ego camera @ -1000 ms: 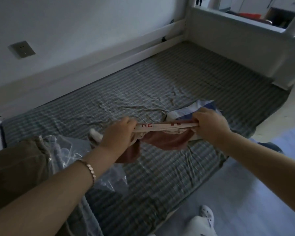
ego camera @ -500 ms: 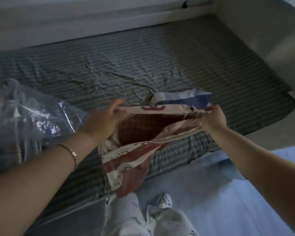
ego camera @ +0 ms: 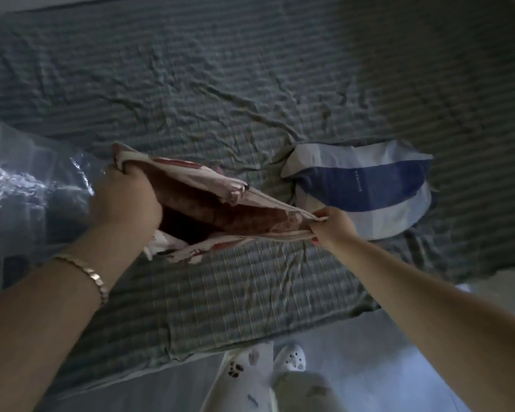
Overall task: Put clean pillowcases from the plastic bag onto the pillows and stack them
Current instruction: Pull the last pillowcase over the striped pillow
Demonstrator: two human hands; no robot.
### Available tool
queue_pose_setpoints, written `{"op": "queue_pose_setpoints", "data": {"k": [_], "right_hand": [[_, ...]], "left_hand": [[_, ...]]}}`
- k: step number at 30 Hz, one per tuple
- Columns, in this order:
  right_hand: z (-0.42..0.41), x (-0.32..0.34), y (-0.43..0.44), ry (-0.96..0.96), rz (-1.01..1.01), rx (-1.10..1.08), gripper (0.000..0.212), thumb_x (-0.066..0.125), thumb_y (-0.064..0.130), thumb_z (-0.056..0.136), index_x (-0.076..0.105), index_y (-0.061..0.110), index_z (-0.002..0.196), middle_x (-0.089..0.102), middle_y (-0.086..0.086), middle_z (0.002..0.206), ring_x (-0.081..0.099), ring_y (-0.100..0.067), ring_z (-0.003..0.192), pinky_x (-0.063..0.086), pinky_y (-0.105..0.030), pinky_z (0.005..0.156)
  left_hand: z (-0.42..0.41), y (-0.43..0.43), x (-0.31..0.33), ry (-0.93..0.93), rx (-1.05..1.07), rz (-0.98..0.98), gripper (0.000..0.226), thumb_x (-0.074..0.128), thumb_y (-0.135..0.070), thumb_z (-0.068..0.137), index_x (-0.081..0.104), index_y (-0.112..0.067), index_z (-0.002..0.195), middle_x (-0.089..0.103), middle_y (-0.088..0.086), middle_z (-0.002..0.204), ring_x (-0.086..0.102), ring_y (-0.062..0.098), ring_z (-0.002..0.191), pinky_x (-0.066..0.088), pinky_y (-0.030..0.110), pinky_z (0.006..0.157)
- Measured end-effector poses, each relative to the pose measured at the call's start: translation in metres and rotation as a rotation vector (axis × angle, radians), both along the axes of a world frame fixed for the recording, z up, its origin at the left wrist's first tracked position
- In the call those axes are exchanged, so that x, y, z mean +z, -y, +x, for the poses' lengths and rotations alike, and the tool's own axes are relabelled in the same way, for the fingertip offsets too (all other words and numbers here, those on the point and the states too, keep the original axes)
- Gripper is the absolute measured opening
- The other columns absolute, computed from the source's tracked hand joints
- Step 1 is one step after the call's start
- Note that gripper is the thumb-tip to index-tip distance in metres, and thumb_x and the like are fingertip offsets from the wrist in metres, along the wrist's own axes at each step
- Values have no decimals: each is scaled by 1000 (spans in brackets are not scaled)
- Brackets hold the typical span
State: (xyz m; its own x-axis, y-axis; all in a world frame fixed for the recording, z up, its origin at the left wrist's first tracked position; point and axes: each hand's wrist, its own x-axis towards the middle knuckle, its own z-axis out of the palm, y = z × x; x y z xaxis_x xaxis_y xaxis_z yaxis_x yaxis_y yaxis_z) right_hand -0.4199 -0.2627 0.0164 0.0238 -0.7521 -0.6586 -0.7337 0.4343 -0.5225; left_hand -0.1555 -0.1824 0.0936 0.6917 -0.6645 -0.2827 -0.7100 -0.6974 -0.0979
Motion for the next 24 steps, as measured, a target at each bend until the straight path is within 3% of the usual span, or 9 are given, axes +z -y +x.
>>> {"op": "queue_pose_setpoints", "data": {"k": [2,5,7,10,13,15,18,21,24], "right_hand": [[13,-21,14,-22,33,172,24,56,29,89,60,10,103,60,-3,82,57,-16,67,46,-27,54],[13,-59,37,-236,57,384,62,60,46,84,42,12,133,46,-10,128,47,-28,117,43,-35,86],[0,-79,55,-387,4,373,63,57,43,87,35,15,139,35,-12,138,37,-31,126,38,-40,98],[-30,-101,86,-487,-18,281,58,57,34,88,36,9,136,33,-15,136,35,-33,124,35,-41,101],[-70,-121,132,-499,-162,157,57,58,27,88,36,3,134,31,-20,138,31,-37,126,29,-41,104],[-95,-130,166,-531,-255,163,56,56,25,89,35,2,135,29,-19,141,29,-36,128,28,-43,105],[-131,-145,227,-579,-320,279,58,52,26,91,31,5,140,27,-16,146,27,-34,132,30,-44,106],[-158,-159,293,-654,-278,319,80,58,41,86,15,16,148,14,-12,153,18,-33,139,23,-46,112],[-169,-177,334,-631,-5,106,113,70,58,68,-2,24,149,5,-14,156,11,-33,142,14,-50,115]], "left_hand": [[-13,17,-22,-8,-112,87,59,53,-4,85,27,10,135,44,30,129,48,46,116,43,52,94],[-37,32,-72,-57,-362,260,78,57,-26,88,9,0,145,36,19,139,43,37,125,47,43,89],[-51,41,-108,-150,-438,331,73,51,-27,91,8,-11,147,33,11,143,39,37,127,44,43,94],[-71,58,-147,-359,-371,345,62,40,-17,93,12,-25,148,35,7,145,54,34,113,46,42,92],[-99,88,-172,-456,-262,279,46,47,-25,91,40,-26,137,40,8,140,45,31,122,42,40,97],[-114,111,-185,-372,-341,47,29,60,-25,82,65,-22,110,47,15,130,38,38,125,37,44,99],[-135,163,-202,-348,-311,-280,9,72,-17,69,69,-11,75,55,17,98,54,40,94,43,44,78],[-156,235,-223,-352,-74,-290,33,65,-33,81,61,-12,105,44,15,119,46,35,111,41,41,89],[-164,296,-253,-554,249,-138,79,66,-51,78,36,-8,137,33,16,143,36,35,130,35,42,103]]}}
